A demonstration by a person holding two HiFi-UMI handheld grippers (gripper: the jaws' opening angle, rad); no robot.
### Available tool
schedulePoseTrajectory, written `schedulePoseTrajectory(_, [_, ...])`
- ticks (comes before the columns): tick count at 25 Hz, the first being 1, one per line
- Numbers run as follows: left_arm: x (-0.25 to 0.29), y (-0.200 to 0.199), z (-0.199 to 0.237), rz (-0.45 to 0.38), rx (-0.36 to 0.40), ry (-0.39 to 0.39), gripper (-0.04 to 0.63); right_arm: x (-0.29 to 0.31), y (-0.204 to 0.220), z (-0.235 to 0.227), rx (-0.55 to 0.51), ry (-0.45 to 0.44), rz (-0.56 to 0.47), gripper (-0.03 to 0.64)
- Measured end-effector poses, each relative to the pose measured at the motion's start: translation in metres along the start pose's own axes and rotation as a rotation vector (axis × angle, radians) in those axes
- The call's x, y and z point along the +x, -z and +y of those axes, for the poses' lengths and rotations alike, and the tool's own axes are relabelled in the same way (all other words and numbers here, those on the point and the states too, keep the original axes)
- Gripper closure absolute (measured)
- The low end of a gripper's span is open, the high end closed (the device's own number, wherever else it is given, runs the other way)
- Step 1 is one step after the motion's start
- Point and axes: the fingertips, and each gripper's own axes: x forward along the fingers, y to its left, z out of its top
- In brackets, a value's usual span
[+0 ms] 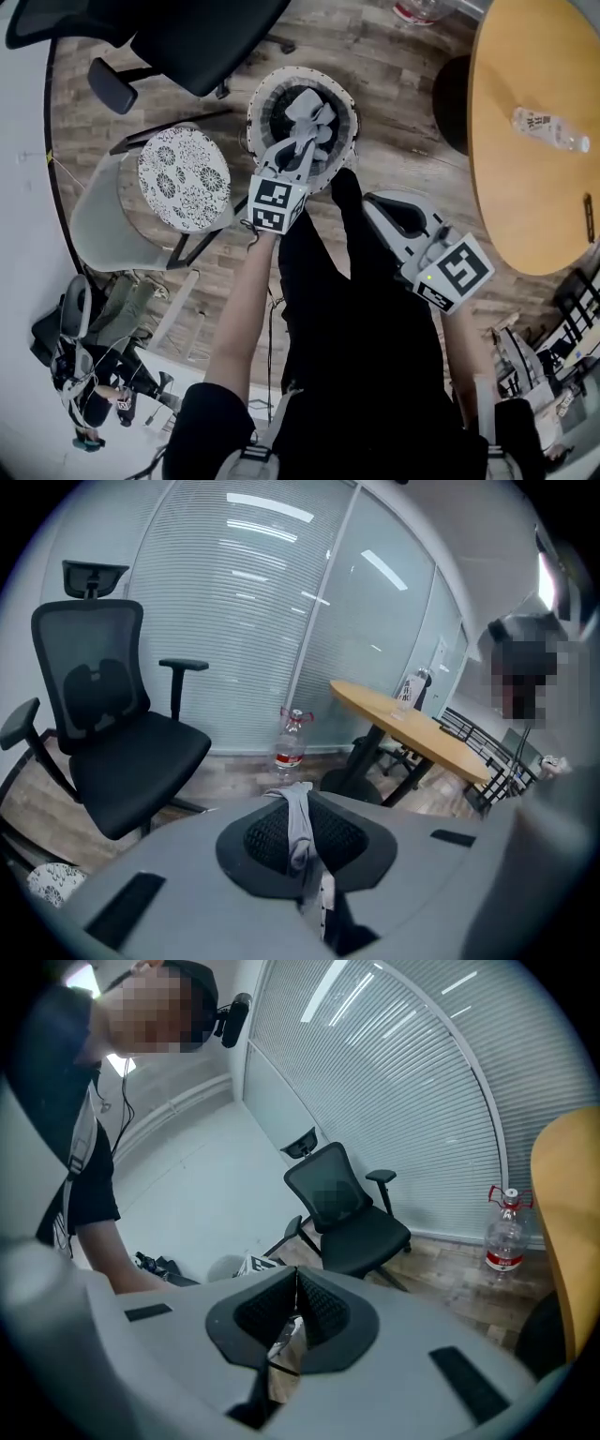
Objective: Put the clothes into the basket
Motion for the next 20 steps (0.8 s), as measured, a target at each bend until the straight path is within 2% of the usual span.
schedulePoseTrajectory(10, [0.072, 0.082, 0.016, 0.124, -0.041, 0.0, 0.557, 0.009, 0.046, -0.035, 0.049, 0.013, 0.056, 0.6])
schedulePoseTrajectory(15, [0.105, 0.121, 0.018, 0.166, -0.09, 0.002, 0.557, 0.015, 0.075, -0.053, 0.087, 0.02, 0.08, 0.6])
schedulePoseTrajectory(20, [0.137, 0.156, 0.018, 0.21, -0.075, 0.009, 0.557, 0.022, 0.094, -0.065, 0.124, 0.019, 0.08, 0.6])
